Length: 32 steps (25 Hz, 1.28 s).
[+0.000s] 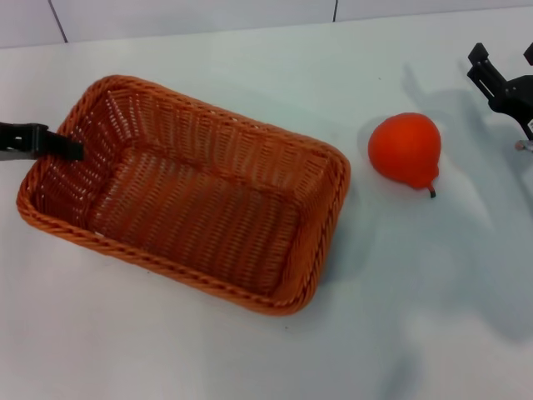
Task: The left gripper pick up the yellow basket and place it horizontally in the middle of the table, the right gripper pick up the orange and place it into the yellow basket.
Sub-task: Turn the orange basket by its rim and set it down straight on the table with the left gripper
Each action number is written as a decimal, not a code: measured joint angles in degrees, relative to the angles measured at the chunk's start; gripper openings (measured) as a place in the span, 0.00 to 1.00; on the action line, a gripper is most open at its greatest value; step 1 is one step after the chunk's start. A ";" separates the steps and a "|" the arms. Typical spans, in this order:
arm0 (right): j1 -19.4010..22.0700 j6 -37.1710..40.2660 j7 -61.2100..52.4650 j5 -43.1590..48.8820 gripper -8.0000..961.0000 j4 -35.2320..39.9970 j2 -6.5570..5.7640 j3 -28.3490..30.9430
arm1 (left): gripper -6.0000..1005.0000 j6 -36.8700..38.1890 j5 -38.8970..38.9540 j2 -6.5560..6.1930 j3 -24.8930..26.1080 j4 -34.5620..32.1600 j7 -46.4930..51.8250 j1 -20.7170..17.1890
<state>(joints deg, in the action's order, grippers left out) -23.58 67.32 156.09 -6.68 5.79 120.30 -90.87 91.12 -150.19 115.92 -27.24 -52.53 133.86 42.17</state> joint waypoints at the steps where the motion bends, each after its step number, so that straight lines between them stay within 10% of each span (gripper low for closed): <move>1: -0.06 -0.12 0.00 0.00 0.99 0.00 0.03 0.00 | 0.18 0.02 0.42 -0.02 0.61 0.12 0.01 -0.33; 17: -0.59 -0.86 0.00 0.09 0.99 0.00 0.02 0.00 | 0.18 -0.93 10.70 -2.54 6.70 7.14 0.23 -5.24; 32: -0.40 -0.91 0.00 0.09 0.99 0.00 0.02 0.00 | 0.18 -5.81 12.33 0.48 10.51 6.68 0.96 -7.64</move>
<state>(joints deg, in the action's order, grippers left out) -23.98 66.41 156.10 -6.59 5.80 120.32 -90.88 85.31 -137.86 116.40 -16.73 -45.86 134.82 34.53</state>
